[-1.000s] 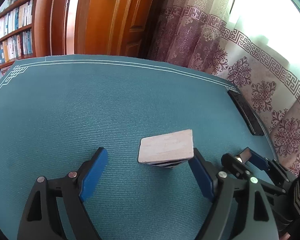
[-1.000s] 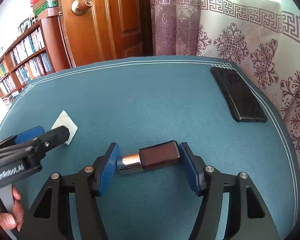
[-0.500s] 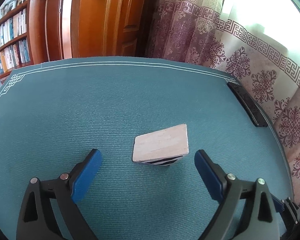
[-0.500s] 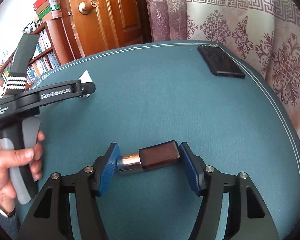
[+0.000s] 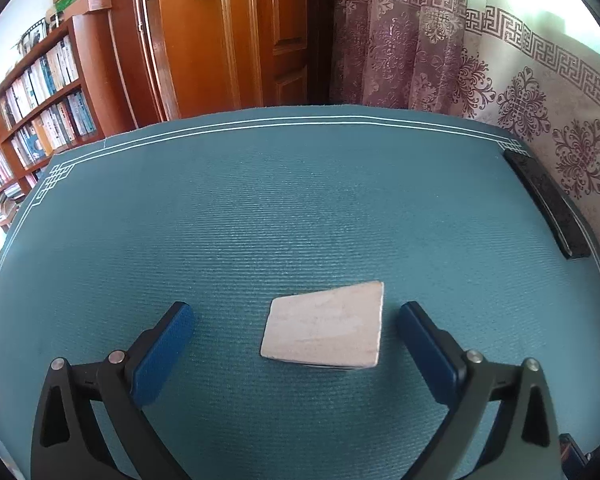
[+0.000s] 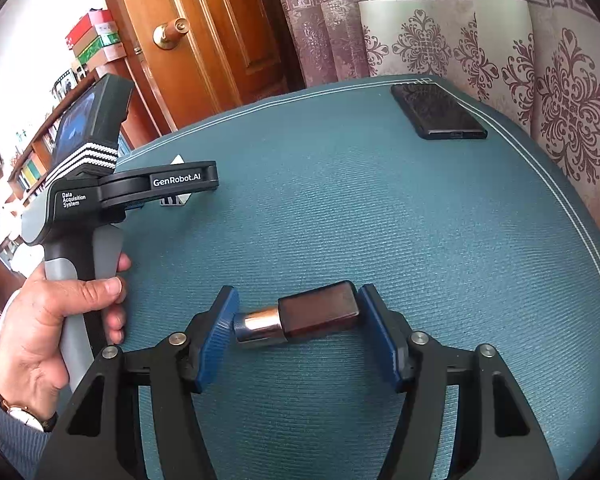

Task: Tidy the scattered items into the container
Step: 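Grasp the white card with the left tool while the right tool holds the bottle, then carry the white card and brown bottle over the clear bowl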

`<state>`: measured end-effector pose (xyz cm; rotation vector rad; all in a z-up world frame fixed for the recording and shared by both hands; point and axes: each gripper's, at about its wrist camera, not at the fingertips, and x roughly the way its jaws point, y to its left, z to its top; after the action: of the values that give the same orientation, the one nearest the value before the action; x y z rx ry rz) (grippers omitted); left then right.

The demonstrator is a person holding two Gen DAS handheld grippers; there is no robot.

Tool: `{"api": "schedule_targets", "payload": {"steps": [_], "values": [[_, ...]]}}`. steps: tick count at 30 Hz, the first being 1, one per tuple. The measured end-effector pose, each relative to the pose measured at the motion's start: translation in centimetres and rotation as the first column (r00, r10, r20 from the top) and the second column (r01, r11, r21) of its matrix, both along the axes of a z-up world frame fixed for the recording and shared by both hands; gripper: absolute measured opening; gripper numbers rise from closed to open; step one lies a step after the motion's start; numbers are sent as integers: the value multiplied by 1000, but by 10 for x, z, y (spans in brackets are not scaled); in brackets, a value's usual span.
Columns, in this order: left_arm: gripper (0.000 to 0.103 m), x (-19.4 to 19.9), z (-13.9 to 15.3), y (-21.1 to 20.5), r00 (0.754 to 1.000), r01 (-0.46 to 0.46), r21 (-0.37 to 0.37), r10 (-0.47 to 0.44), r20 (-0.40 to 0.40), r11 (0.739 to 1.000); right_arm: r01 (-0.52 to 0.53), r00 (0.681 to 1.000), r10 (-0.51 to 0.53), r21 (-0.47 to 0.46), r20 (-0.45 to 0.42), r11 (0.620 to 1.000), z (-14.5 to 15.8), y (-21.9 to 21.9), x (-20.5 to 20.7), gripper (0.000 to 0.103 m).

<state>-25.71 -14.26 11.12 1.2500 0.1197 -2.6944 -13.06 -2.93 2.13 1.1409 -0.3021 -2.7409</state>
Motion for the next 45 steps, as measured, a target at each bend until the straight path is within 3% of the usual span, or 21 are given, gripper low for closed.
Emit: {"api": "schedule_targets", "payload": {"steps": [4,10,22,45], "values": [[90,9,2,-2,1000,10,-9,-10,-11,1000,0,1000,0,1,0,1000,1,0,0,65],[45,29,5,-5,998,32,-17,-32,-51,999,-1,1000,1,-10,-2,1000,3,1,-1,65],[46,90,7,-19,998,25,-9,-26,-58,1000,2,1000,-2,-17,-5,1000,2,2,1,65],[46,211,62,-32,987,-26,-73,14,-157,997,-6,997,7,14,-79,1000,16,-7,16,65]]}}
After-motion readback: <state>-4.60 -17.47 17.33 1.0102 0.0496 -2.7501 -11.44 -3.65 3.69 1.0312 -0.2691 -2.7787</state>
